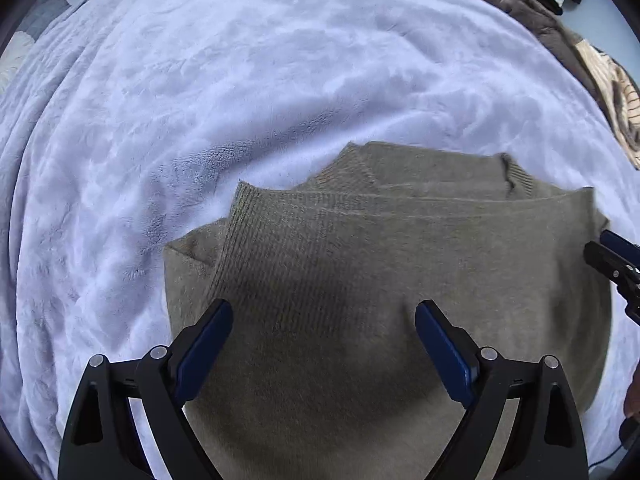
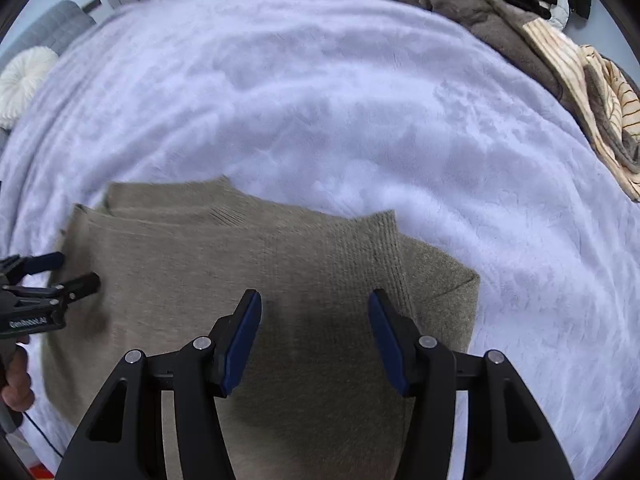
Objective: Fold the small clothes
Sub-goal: 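Raise both grippers away from the folded sweater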
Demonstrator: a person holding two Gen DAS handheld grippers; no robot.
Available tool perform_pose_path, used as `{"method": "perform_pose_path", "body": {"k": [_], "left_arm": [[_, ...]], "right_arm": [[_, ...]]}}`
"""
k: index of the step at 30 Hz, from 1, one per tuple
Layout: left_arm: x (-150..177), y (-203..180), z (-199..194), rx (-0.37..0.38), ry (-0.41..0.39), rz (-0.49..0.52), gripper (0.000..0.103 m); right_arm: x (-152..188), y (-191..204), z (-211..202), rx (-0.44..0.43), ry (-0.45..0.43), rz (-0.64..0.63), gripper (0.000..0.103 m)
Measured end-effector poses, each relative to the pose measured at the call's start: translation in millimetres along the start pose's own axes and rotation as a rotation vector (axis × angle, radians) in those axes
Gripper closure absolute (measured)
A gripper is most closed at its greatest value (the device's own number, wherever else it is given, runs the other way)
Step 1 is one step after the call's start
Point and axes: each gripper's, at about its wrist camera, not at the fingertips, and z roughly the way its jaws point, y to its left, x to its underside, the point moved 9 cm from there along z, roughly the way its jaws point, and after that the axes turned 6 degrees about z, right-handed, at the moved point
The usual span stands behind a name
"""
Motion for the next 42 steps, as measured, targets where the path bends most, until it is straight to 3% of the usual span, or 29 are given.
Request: {"method": "perform_pose_path", "body": {"k": [3,7,10,12,18,22,25,29,31,35,38,40,42], "left_arm": [[8,-6,0,-0.024,0.002,0.047,0.009],[17,-5,12,-0.034,0.042,0.032,0.009],[32,4,19,-0.03,0.077,-0.002,0.009],[42,9,13,-0.023,0.077,-0.027,0.009],[78,-6,-15,0.1,0.04,-0.065,0.009],[115,-22,-4,0.028,0.078,0.017,0.009],[142,-11,4,-0.011,0.109,0.026,0.009],[171,14,1,-0.042,0.134,-0.008,0.009],[181,22,-8,-0.026,0.129,-0.046,0.009],[191,7,-28,0.039,0.081,-0.072,0.009],[209,-3,-20,-0.004,0.102,-0.055,0.009],[226,7,-6,-0.054,0.154,-0.074,0.009],[243,18,-4,-0.024,0.174,-0.129,0.009]], "right_arm": [[6,14,-1,-0.025,0.011,-0.036,0.042],[17,18,22,0.016,0.073,-0.07,0.042],[31,-6,35,0.063,0.133,0.015,0.042],[35,-15,29,0.059,0.125,0.06,0.042],[58,9,-9,-0.034,0.068,0.066,0.042],[104,33,2,-0.051,0.147,-0.024,0.042],[127,17,13,0.023,0.158,-0.075,0.042],[137,-9,2,0.02,0.15,-0.017,0.042],[138,-14,-11,0.053,0.132,-0.016,0.042],[152,7,-25,-0.01,0.125,-0.041,0.042],[173,15,-14,0.002,0.183,-0.07,0.042],[184,3,-5,0.06,0.223,-0.059,0.042],[198,-18,-1,0.085,0.281,0.012,0.042]]}}
